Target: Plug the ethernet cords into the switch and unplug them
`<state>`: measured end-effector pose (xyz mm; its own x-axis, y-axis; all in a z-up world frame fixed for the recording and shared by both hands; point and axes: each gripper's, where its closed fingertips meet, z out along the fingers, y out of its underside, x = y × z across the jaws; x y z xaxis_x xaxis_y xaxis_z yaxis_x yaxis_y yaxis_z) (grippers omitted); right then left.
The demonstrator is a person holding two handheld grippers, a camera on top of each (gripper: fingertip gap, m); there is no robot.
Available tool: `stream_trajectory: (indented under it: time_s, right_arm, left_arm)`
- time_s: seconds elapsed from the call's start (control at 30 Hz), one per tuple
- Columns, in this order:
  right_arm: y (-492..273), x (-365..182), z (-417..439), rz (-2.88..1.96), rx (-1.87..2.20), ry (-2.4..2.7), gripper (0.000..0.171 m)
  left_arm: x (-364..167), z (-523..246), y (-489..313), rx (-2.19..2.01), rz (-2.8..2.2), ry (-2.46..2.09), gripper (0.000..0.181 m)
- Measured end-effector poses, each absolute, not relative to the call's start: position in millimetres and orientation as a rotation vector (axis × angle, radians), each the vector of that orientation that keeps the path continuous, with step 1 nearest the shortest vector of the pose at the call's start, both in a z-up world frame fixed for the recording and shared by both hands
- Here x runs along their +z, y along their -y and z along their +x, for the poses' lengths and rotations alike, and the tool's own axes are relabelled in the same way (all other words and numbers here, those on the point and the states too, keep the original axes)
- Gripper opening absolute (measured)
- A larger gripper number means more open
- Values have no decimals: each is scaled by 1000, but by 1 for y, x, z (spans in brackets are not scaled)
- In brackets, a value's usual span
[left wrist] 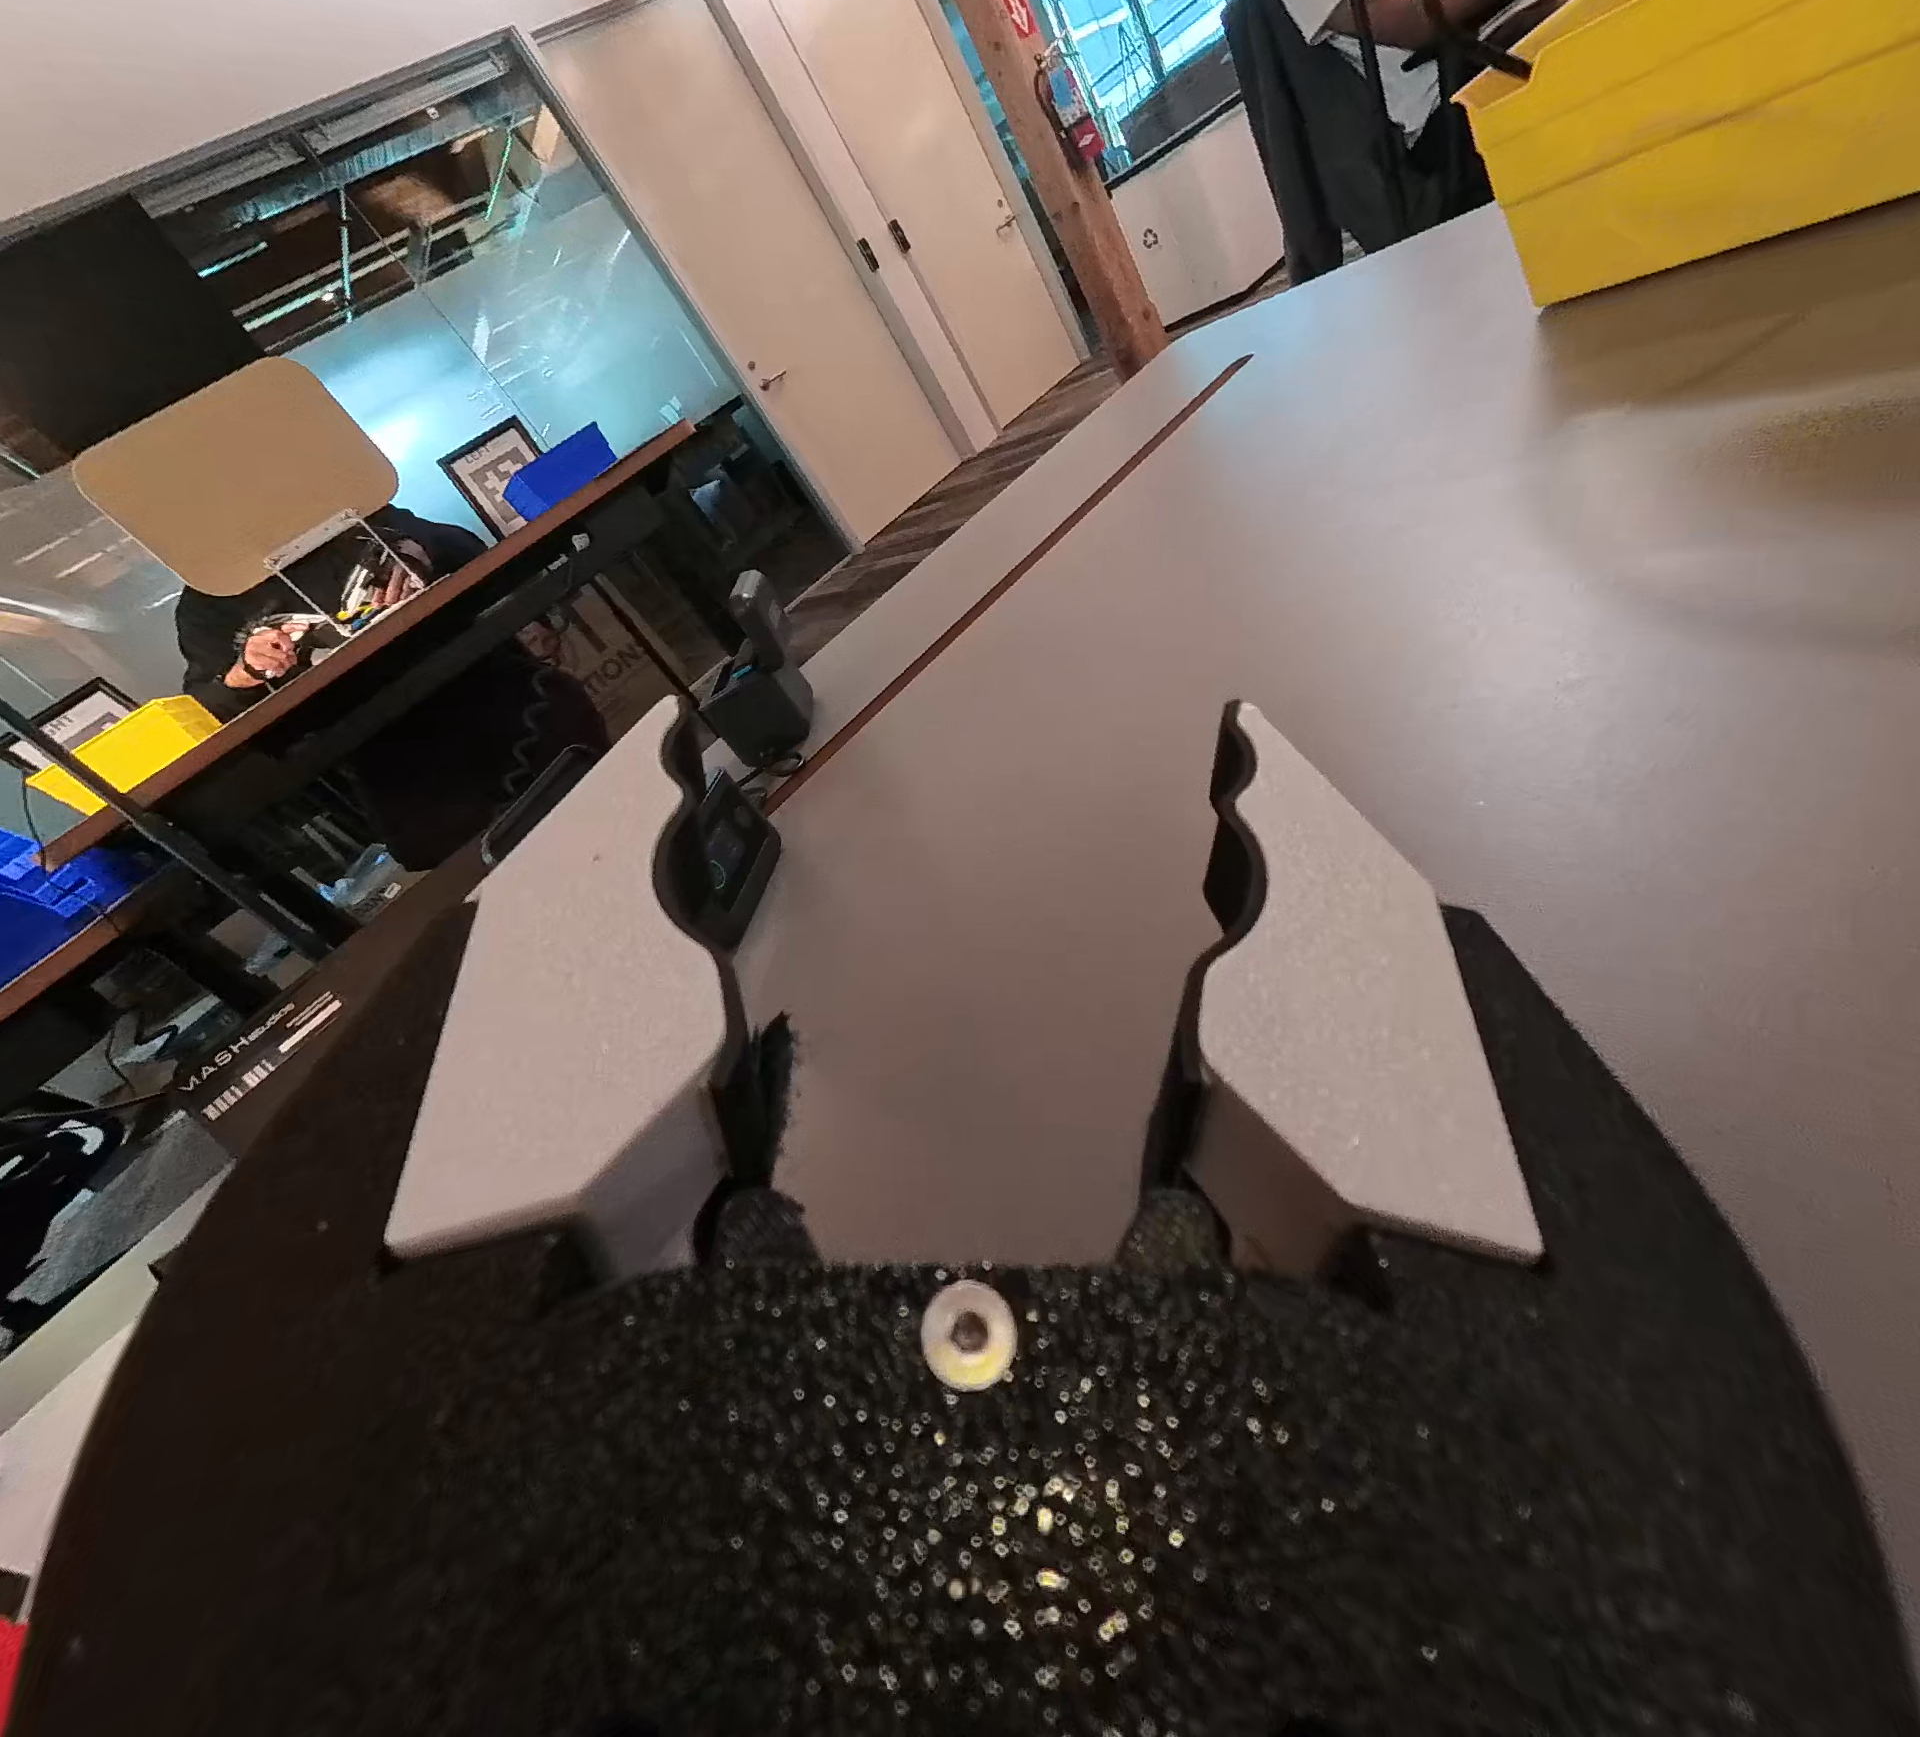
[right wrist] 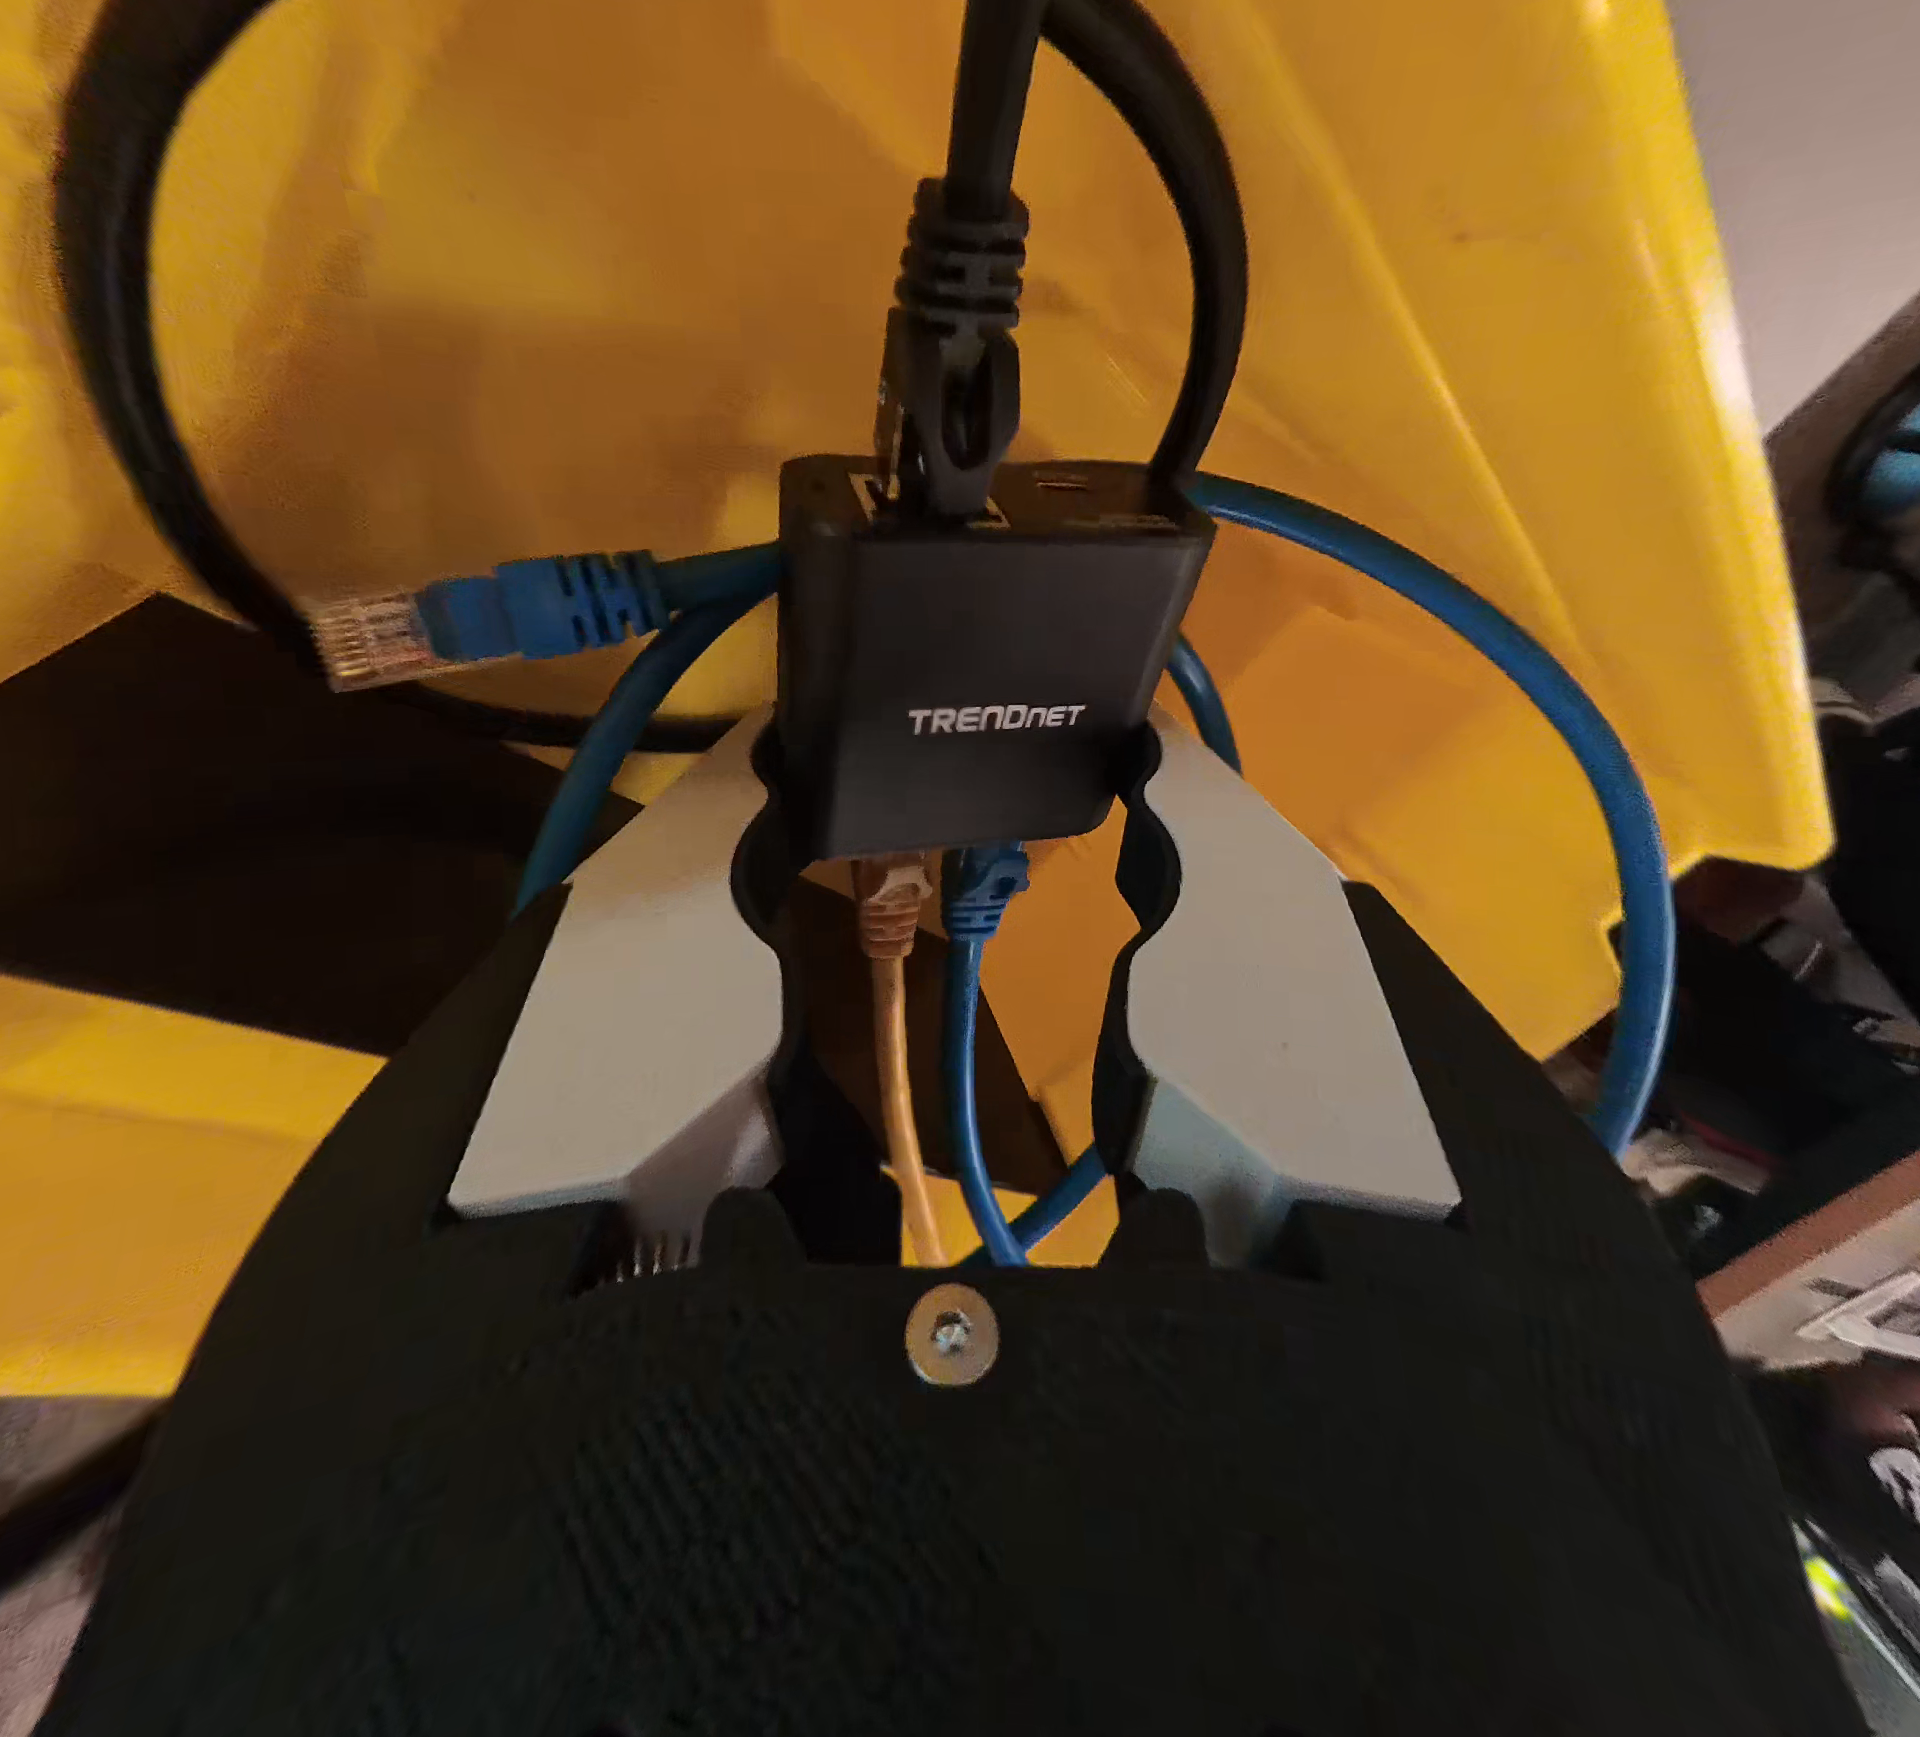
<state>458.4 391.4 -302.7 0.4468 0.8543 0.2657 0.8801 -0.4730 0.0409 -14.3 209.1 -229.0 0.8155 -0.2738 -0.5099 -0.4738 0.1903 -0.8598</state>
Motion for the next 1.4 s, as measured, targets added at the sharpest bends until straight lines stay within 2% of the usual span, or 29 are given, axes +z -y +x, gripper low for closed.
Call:
stream_trajectory:
  time_s: [0.27, 0.4, 0.57, 0.83, 0.93, 1.03, 1.13, 1.27, 1.33, 1.4]
  right_arm:
    - [-394, -317, 463, -2607, -538, 1637, 63]
    - [-395, -296, 476, -2624, -544, 1563, 65]
    - [-387, -257, 485, -2642, -318, 1340, 70]
    - [-379, -173, 491, -2308, -279, 989, 121]
    - [-358, -152, 490, -2122, -282, 858, 139]
    - [-332, -168, 509, -2120, -260, 714, 160]
    - [-314, -201, 540, -2194, -258, 593, 160]
    - [-295, -237, 569, -2280, -183, 427, 160]
    - [-289, -254, 579, -2331, -147, 367, 152]
    - [-282, -273, 584, -2402, -137, 345, 142]
  left_arm:
    - [-233, -14, -211, 158, -1419, -666, 96]
    - [-234, -15, -211, 153, -1425, -664, 96]
    - [-236, -15, -213, 144, -1440, -666, 97]
    - [-241, -13, -214, 143, -1473, -680, 100]
    - [-252, -17, -218, 110, -1610, -632, 116]
    - [-266, -19, -219, 63, -1819, -563, 138]
    - [-267, -19, -209, 28, -1912, -521, 159]
    - [-266, -20, -180, 15, -2032, -537, 158]
    - [-265, -30, -160, 51, -2108, -542, 158]
    - [-260, -46, -137, 106, -2180, -526, 150]
